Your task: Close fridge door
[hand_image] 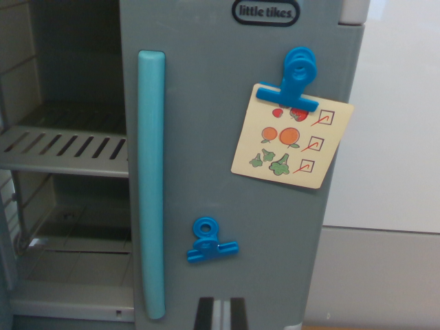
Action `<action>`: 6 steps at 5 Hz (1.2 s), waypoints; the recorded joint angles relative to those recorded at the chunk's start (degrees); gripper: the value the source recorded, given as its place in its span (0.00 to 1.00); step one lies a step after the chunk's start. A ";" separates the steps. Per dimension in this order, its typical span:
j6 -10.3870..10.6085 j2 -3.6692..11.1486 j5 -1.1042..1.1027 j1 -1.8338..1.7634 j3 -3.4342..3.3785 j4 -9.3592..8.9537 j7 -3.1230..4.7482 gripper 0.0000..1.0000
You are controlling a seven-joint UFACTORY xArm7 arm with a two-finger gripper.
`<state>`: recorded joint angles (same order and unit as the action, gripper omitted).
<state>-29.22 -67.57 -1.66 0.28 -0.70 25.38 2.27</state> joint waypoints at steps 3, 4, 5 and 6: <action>0.00 0.00 0.00 0.00 -0.03 0.00 0.00 1.00; 0.00 0.00 0.00 0.00 -0.03 0.00 0.00 1.00; 0.00 0.00 0.00 0.00 -0.75 0.00 0.00 1.00; 0.00 0.00 0.00 0.00 -0.75 0.00 0.00 1.00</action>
<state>-29.22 -67.57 -1.66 0.28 -1.44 25.38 2.27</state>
